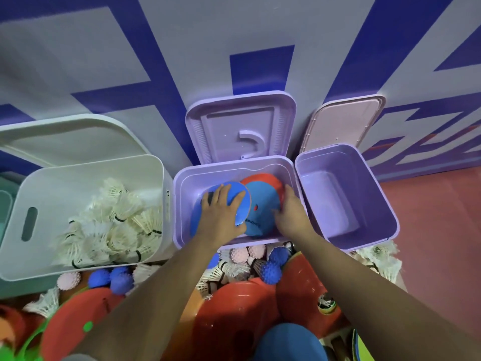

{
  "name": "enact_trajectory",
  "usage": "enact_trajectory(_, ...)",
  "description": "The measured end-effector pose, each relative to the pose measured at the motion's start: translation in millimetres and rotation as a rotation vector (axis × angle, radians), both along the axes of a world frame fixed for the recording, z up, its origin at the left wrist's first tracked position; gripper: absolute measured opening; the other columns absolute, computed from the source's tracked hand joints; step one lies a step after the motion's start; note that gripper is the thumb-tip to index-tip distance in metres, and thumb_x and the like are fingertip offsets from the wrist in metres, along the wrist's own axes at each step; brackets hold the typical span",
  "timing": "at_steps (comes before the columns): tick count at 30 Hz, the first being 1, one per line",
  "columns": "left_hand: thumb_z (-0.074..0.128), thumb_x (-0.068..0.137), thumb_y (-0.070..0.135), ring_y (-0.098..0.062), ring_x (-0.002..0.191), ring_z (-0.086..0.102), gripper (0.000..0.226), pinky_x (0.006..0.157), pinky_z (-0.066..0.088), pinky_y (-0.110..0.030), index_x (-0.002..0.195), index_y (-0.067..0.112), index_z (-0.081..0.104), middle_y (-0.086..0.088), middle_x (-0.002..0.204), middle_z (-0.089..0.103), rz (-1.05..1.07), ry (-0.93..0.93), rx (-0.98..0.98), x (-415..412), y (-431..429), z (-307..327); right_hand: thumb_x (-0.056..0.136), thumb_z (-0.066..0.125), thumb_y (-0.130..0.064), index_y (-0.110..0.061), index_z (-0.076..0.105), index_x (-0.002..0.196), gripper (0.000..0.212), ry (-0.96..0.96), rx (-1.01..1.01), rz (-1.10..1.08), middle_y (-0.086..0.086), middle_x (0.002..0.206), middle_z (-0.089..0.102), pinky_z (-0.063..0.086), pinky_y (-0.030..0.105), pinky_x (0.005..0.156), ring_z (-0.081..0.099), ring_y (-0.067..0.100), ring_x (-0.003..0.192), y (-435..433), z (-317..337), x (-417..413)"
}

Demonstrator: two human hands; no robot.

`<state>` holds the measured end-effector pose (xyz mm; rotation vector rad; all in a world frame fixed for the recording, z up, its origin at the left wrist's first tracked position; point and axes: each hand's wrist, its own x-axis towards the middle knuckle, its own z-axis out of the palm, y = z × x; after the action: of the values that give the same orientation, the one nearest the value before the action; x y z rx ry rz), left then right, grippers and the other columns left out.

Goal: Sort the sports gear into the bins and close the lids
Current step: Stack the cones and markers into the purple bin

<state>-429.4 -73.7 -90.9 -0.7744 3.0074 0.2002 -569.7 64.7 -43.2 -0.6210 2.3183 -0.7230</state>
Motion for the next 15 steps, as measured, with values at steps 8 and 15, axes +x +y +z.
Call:
enact_trajectory(8, 0.068, 0.058, 0.075, -0.043, 0.139, 0.023, 0.104, 0.117, 0.02, -0.053, 0.146, 0.027, 0.042, -0.024, 0.15, 0.026, 0.017, -0.029, 0.219, 13, 0, -6, 0.087, 0.053, -0.008, -0.002, 0.034, 0.136, 0.053, 0.228, 0.321, 0.262, 0.027, 0.148, 0.019, 0.041, 0.039, 0.102, 0.044, 0.037, 0.124, -5, -18, 13)
enact_trajectory(15, 0.022, 0.073, 0.071, -0.033, 0.149, 0.005, 0.091, 0.12, 0.007, -0.046, 0.152, 0.026, 0.029, -0.013, 0.16, 0.013, -0.056, -0.223, 0.25, 10, -10, 1, 0.099, 0.044, -0.034, -0.002, 0.051, 0.125, 0.041, 0.252, 0.224, 0.428, 0.02, 0.127, 0.052, 0.04, 0.041, 0.099, 0.049, 0.039, 0.119, 5, -10, 9)
